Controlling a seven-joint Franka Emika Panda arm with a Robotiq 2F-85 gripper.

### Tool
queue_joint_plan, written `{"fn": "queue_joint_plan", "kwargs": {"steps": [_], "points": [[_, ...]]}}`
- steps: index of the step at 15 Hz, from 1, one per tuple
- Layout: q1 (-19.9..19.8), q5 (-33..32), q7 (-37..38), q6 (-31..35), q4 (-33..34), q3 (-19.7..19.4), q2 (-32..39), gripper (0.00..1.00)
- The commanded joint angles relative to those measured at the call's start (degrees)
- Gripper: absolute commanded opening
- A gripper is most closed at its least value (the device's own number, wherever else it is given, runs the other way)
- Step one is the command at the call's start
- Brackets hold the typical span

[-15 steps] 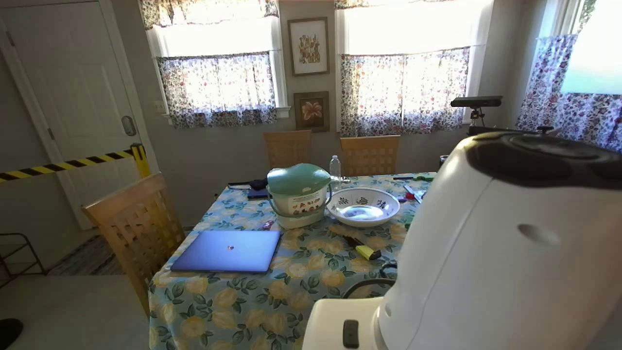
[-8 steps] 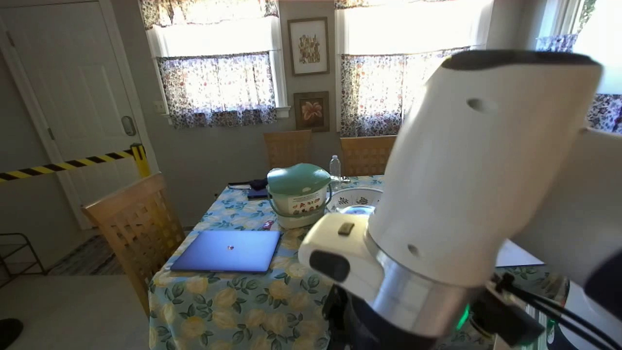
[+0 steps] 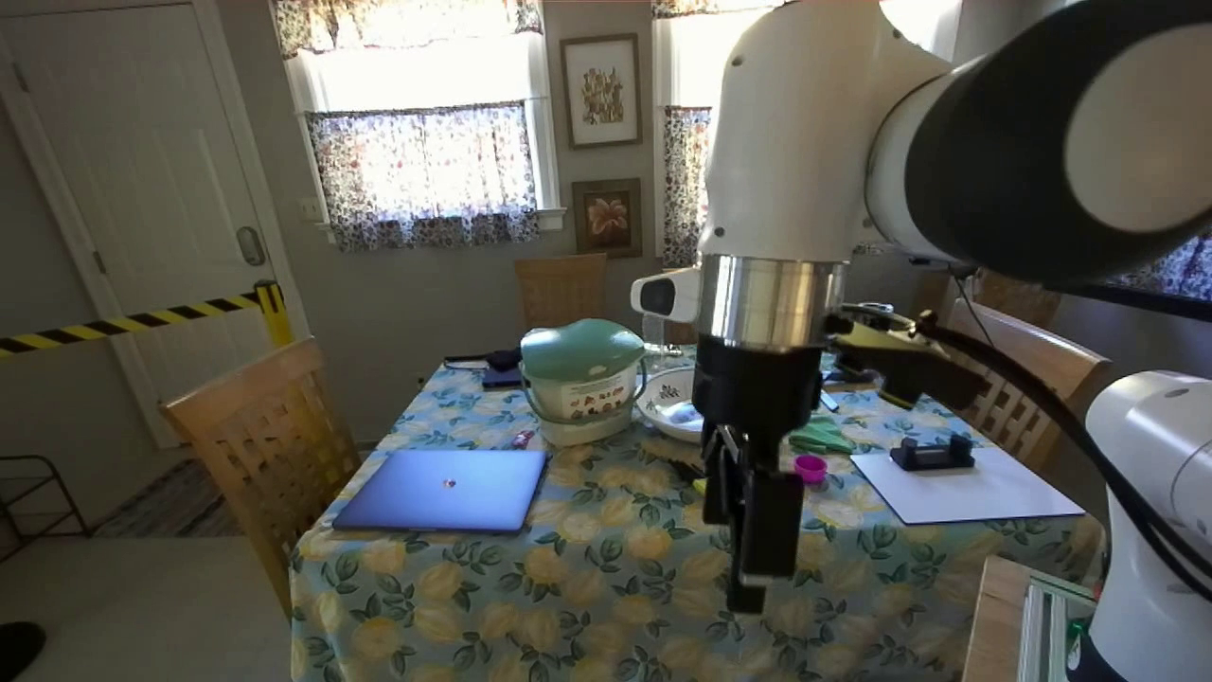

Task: Pull out the chair

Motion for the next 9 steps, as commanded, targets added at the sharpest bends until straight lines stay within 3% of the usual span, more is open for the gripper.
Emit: {"fn": "queue_joint_plan", "kwargs": {"steps": [1, 8, 9], "points": [[-6.01, 3.82, 2.48, -3.95, -0.97, -1.40, -4.96, 1.00], [-18.36, 2.46, 11.37, -7.14, -2.58, -3.03, -10.27, 1.00], [-17.03, 2.19, 7.91, -6.89, -0.61, -2.40, -7.52, 1.00]]}}
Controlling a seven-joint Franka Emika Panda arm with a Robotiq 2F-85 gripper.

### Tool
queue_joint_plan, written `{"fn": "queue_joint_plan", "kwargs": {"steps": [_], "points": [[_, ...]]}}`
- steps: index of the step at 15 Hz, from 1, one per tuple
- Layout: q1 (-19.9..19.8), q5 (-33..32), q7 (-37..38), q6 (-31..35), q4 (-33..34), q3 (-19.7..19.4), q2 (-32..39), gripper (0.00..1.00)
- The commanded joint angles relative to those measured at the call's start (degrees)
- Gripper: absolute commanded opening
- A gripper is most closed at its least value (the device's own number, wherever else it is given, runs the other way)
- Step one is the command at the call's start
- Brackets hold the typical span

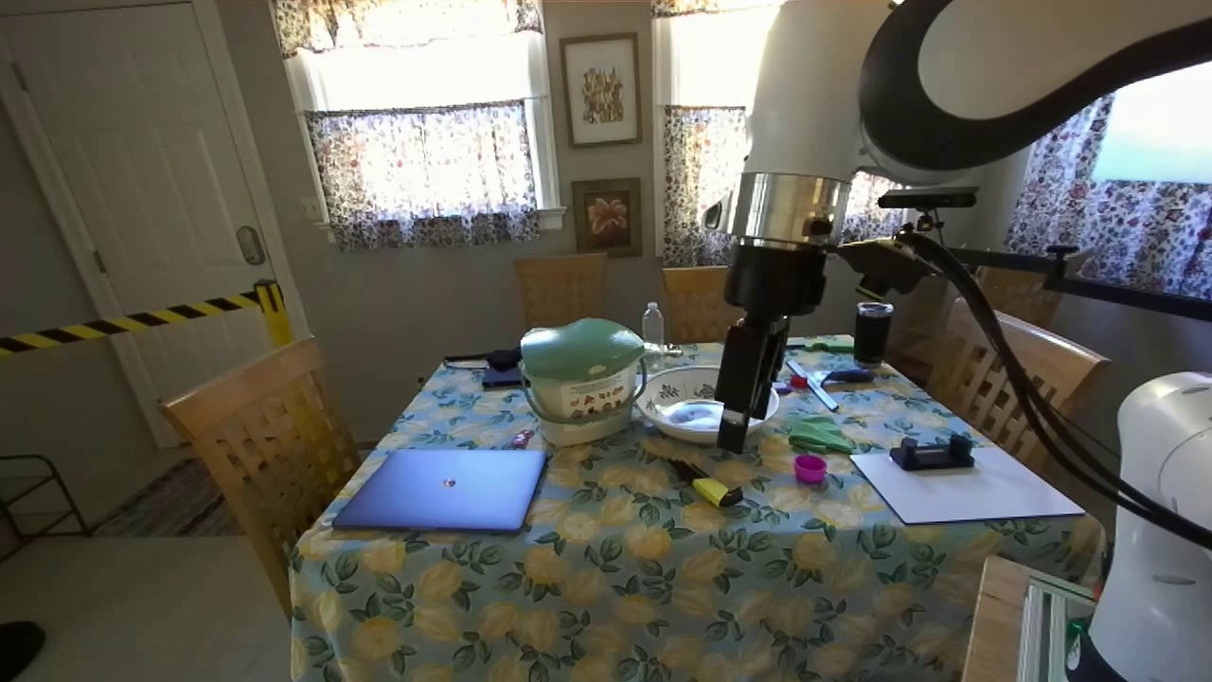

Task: Pull out the chair

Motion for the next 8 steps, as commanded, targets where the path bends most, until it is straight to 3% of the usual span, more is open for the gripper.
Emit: {"fn": "queue_joint_plan", "kwargs": {"steps": [1, 8], "points": [[-2.22, 0.51, 0.14, -0.30, -0.10, 0.69, -0.46, 1.00], [-3.04, 0.48, 1.36, -0.30, -0.86, 0.70, -1.18, 1.00]]}}
